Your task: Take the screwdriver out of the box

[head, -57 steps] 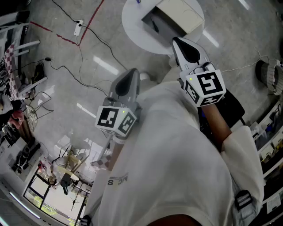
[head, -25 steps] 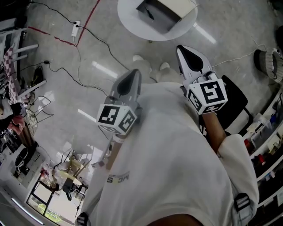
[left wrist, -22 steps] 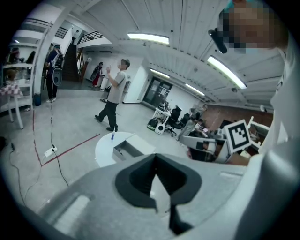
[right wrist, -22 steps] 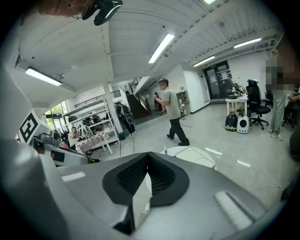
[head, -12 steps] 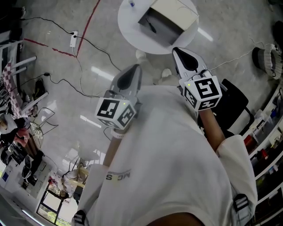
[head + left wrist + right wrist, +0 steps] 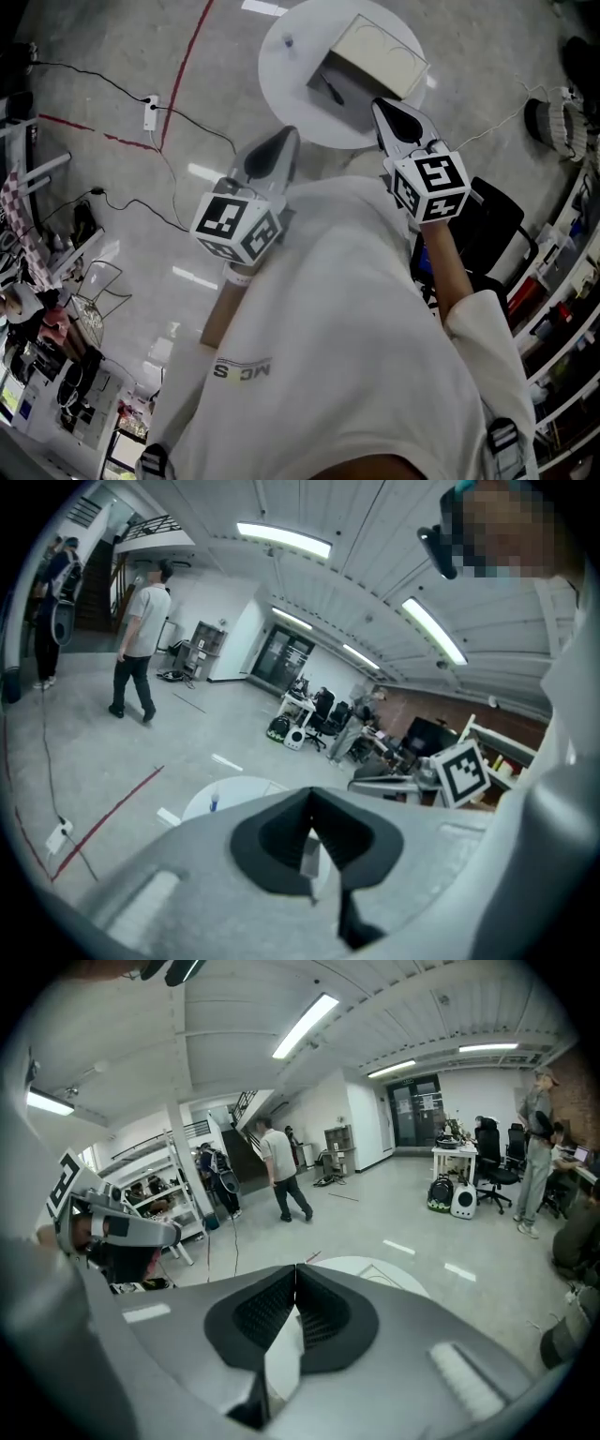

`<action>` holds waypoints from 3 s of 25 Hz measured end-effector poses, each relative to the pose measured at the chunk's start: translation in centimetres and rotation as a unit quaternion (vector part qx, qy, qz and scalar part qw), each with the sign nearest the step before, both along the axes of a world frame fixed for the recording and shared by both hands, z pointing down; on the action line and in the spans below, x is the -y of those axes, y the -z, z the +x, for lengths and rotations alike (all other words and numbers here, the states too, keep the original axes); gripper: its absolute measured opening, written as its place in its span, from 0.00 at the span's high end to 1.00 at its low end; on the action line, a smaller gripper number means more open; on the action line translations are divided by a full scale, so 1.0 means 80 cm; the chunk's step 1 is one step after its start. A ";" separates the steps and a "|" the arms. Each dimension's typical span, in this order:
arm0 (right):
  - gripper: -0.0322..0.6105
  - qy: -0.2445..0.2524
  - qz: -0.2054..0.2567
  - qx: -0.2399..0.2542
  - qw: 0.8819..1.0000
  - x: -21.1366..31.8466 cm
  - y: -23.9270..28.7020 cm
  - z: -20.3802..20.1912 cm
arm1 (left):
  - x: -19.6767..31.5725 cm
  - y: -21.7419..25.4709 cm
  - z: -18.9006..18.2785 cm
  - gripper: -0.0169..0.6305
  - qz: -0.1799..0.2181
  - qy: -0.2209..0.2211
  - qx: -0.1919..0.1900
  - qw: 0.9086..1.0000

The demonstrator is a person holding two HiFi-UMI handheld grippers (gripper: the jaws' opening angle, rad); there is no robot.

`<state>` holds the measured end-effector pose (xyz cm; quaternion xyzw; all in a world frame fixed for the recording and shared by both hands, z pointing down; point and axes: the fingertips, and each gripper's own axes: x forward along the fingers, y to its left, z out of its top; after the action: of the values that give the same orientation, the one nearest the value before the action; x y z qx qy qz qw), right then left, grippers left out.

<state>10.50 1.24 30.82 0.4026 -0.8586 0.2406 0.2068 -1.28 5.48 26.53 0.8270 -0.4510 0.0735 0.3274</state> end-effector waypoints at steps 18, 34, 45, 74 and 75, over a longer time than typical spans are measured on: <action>0.91 0.077 -0.118 -0.019 0.990 0.089 -0.178 -0.072 | 0.073 -0.096 -0.041 0.97 -0.096 0.014 0.024 0.995; 0.86 0.109 -0.204 -0.069 0.970 0.108 -0.325 -0.110 | 0.075 -0.164 -0.074 0.97 -0.144 0.021 0.022 0.989; 0.84 0.149 -0.243 -0.110 0.952 0.098 -0.399 -0.127 | 0.065 -0.199 -0.095 0.97 -0.166 0.038 0.028 0.985; 0.89 0.182 -0.306 -0.200 0.913 0.099 -0.482 -0.151 | 0.030 -0.248 -0.124 0.97 -0.206 0.087 -0.001 0.975; 0.89 0.184 -0.306 -0.201 0.912 0.098 -0.482 -0.150 | 0.030 -0.247 -0.124 0.97 -0.204 0.088 -0.001 0.975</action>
<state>-1.50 -6.64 69.40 0.1939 -0.7422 0.3632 0.5288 -11.17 3.11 46.26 0.6996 -0.4973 0.1339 0.4953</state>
